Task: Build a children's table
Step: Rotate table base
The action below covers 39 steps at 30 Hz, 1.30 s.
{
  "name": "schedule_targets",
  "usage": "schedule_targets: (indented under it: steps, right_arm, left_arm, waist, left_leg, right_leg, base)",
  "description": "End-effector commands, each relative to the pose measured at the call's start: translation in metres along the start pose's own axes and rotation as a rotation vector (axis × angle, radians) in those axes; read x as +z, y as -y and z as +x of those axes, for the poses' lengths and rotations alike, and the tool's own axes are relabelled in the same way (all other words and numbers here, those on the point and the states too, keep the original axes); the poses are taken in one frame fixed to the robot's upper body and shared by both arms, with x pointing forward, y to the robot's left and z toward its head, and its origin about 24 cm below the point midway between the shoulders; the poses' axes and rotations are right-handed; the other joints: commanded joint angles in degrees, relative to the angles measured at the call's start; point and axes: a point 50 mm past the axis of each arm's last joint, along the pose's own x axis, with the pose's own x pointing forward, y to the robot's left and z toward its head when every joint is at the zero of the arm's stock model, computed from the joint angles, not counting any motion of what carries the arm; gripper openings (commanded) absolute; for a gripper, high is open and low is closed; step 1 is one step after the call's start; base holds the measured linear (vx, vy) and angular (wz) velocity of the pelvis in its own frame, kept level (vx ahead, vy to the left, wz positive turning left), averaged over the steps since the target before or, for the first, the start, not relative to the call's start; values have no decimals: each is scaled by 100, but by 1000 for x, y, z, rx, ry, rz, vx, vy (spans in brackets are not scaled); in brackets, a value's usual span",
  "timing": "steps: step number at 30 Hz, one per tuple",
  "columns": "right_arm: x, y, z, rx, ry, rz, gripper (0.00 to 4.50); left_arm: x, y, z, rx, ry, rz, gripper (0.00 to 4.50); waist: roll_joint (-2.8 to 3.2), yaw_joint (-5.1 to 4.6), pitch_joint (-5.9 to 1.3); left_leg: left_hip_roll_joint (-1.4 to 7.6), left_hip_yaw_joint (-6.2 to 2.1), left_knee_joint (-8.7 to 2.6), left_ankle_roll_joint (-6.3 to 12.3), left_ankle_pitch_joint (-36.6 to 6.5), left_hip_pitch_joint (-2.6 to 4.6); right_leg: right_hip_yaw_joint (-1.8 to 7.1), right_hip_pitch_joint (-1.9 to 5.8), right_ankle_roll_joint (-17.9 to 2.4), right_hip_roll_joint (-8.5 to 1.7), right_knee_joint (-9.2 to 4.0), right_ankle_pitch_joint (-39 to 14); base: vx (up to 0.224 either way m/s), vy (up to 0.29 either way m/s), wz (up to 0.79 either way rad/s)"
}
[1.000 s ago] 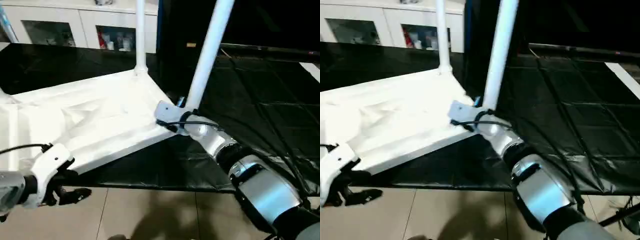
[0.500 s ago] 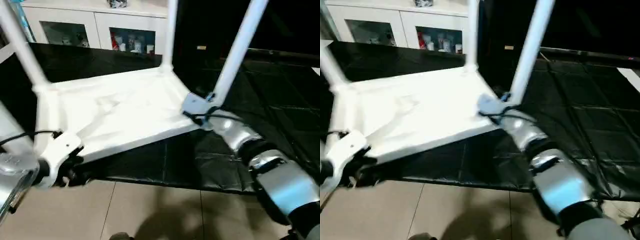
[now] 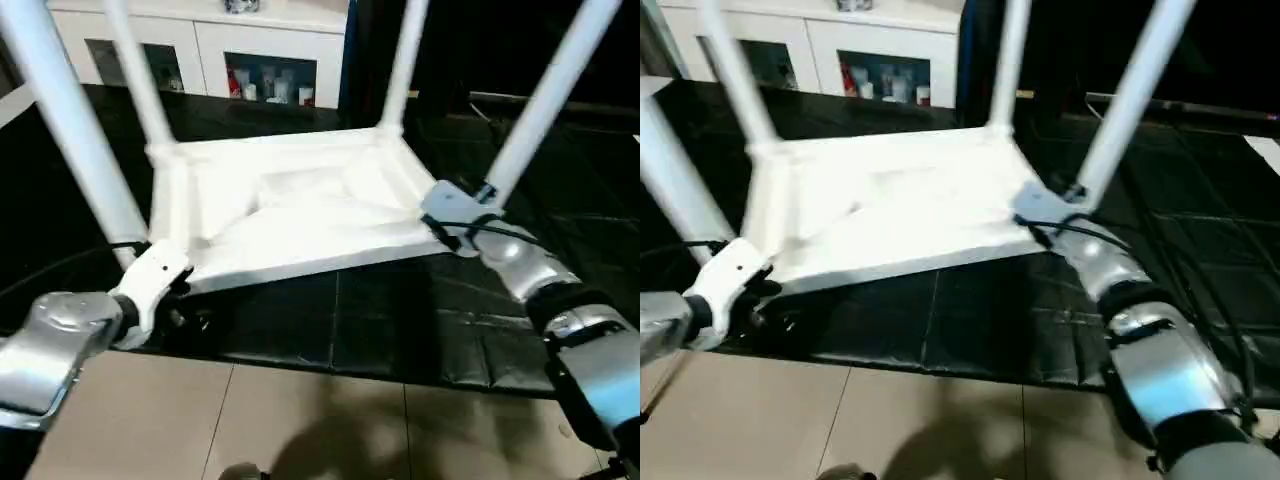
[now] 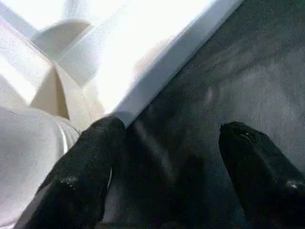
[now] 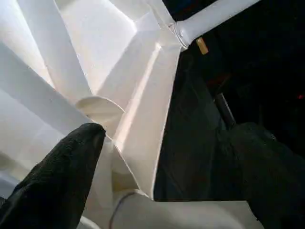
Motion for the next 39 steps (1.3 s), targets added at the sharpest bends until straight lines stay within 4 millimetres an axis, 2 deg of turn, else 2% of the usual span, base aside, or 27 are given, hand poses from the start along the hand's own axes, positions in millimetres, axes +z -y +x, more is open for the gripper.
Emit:
schedule_targets:
  steps: [1,2,4,7,8,9,10,11,12,13,14,15,16,17,19,22,23,24,25,27,28,29,32,35,36,38,39]
  right_arm:
    - [-7,-4,-3,43,6,104,450]
    - [-3,-5,-3,47,39,158,450]
    - [3,-8,-2,56,82,225,450]
    - [12,-18,-4,104,166,286,450]
    - [15,-20,-4,119,184,315,450]
    - [24,-30,-6,177,254,440,450]
    - [26,-32,-6,190,271,469,450]
    - [30,-36,-8,212,301,522,450]
    - [40,-43,-13,273,389,665,450]
    - [44,-50,-17,333,428,675,450]
    - [44,-50,-17,333,428,675,450]
    - [47,-56,-22,393,450,681,450]
    - [48,-61,-25,435,457,682,450]
    - [46,-69,-32,507,464,690,450]
    - [44,-74,-36,549,461,696,450]
    - [40,-81,-44,628,453,717,450]
    - [39,-86,-50,702,442,725,450]
    - [38,-91,-57,768,437,716,450]
    - [37,-96,-62,809,431,702,450]
    - [36,-100,-65,825,424,695,450]
    - [36,-104,-66,811,398,723,450]
    - [36,-105,-66,806,389,735,450]
    - [37,-113,-59,753,331,808,450]
    - [41,-118,-61,781,319,822,450]
    - [42,-118,-61,784,316,821,450]
    - [41,-118,-60,778,310,816,450]
    - [41,-117,-59,770,299,810,450]
  left_arm:
    - [6,3,1,22,99,-49,376]
    - [7,5,1,42,156,-104,376]
    - [7,7,1,77,227,-154,376]
    - [4,12,-2,115,347,-176,376]
    - [3,14,-2,116,365,-181,376]
    - [-2,19,-4,132,417,-192,376]
    - [-4,21,-4,137,427,-195,376]
    - [-6,23,-5,149,445,-201,376]
    - [-13,26,-7,204,476,-226,376]
    - [-16,28,-7,234,495,-238,376]
    - [-16,28,-7,234,495,-238,376]
    - [-20,30,-7,265,510,-246,376]
    - [-25,33,-8,289,524,-247,376]
    - [-35,38,-9,348,542,-267,376]
    - [-41,40,-10,391,549,-286,376]
    - [-51,38,-14,515,565,-357,376]
    - [-54,35,-17,580,578,-401,376]
    - [-57,33,-19,626,586,-422,376]
    - [-57,30,-21,656,598,-420,376]
    - [-56,28,-21,667,608,-406,376]
    - [-53,22,-22,667,627,-380,376]
    - [-52,19,-21,667,633,-372,376]
    - [-49,11,-23,669,647,-350,376]
    - [-51,29,-21,651,647,-328,376]
    - [-52,30,-21,647,646,-323,376]
    - [-51,30,-20,636,647,-320,376]
    - [-48,23,-17,616,649,-315,376]
  waist:
    - [143,-50,-426]
    - [152,-53,-424]
    - [118,-73,-440]
    - [74,-93,-435]
    - [87,-87,-429]
    - [88,-108,-419]
    - [80,-114,-406]
    - [82,-132,-403]
    - [64,-149,-401]
    - [77,-144,-390]
    - [86,-129,-409]
    - [85,-129,-399]
    - [89,-100,-377]
    - [66,-97,-364]
    - [73,-78,-355]
    - [72,-68,-331]
    - [72,-65,-322]
    - [75,-66,-320]
    - [35,-44,-309]
    - [22,-49,-312]
    - [-33,-41,-307]
    - [-22,-36,-307]
    - [1,-68,-310]
    - [2,-99,-308]
    - [18,-103,-321]
    - [24,-97,-343]
    - [28,-89,-344]
  left_leg:
    - [253,-108,-371,-108,-1606,84]
    - [261,-116,-378,-97,-1606,68]
    - [271,-115,-375,-9,-1506,43]
    - [271,-108,-373,140,-1446,25]
    - [268,-106,-372,167,-1466,33]
    - [278,-105,-379,190,-1552,45]
    - [296,-114,-396,209,-1601,32]
    - [310,-127,-416,214,-1656,42]
    - [315,-123,-415,217,-1675,36]
    - [336,-133,-439,266,-1693,46]
    - [351,-129,-441,246,-1672,73]
    - [337,-128,-445,264,-1681,59]
    - [348,-123,-451,259,-1744,83]
    - [343,-122,-453,246,-1801,79]
    - [358,-128,-470,216,-1871,85]
    - [345,-137,-480,123,-2065,103]
    - [348,-140,-477,110,-2122,125]
    - [338,-143,-476,116,-2178,127]
    - [326,-150,-478,135,-2152,126]
    - [310,-163,-479,152,-2149,115]
    - [299,-159,-468,160,-2107,127]
    - [288,-164,-465,158,-2086,139]
    - [316,-198,-487,31,-2187,147]
    - [346,-221,-512,-23,-2294,118]
    - [364,-216,-518,-31,-2299,140]
    - [379,-203,-535,-34,-2183,123]
    - [378,-197,-532,-37,-2178,137]
  right_leg:
    - [352,267,-1053,-485,-389,-1232]
    - [350,280,-1050,-490,-396,-1228]
    - [345,304,-1084,-490,-393,-1014]
    - [335,301,-1046,-497,-430,-1221]
    - [332,294,-1028,-496,-441,-1300]
    - [331,276,-1010,-489,-456,-1457]
    - [337,299,-950,-512,-480,-1531]
    - [328,285,-884,-500,-491,-1679]
    - [333,275,-870,-500,-493,-1719]
    - [343,270,-796,-490,-521,-1746]
    - [346,241,-848,-493,-509,-1703]
    - [340,250,-871,-472,-515,-1701]
    - [342,237,-822,-482,-556,-1818]
    - [346,238,-768,-482,-571,-1934]
    - [343,239,-682,-503,-599,-2113]
    - [332,235,-498,-506,-671,-2505]
    - [329,209,-476,-515,-687,-2609]
    - [324,224,-421,-501,-706,-2700]
    - [319,231,-291,-502,-734,-2816]
    - [298,225,-196,-526,-760,-3046]
    - [295,201,-139,-536,-783,-3215]
    - [293,189,-113,-533,-784,-3284]
    - [271,174,-155,-552,-771,-3271]
    - [264,212,-173,-577,-763,-3234]
    - [280,200,-202,-572,-760,-3062]
    - [308,209,-333,-558,-710,-2586]
    - [313,199,-368,-555,-702,-2499]
  base:
    - [0,0,0]
    - [0,0,0]
    - [0,0,0]
    - [0,0,0]
    - [0,0,0]
    - [0,0,0]
    - [0,0,0]
    - [0,0,0]
    - [0,0,0]
    - [0,0,0]
    - [0,0,0]
    - [0,0,0]
    - [0,0,0]
    - [0,0,0]
    - [0,0,0]
    - [0,0,0]
    - [0,0,0]
    - [0,0,0]
    - [0,0,0]
    - [0,0,0]
    - [0,0,0]
    - [0,0,0]
    - [0,0,0]
    - [0,0,0]
    - [0,0,0]
    - [0,0,0]
    - [0,0,0]
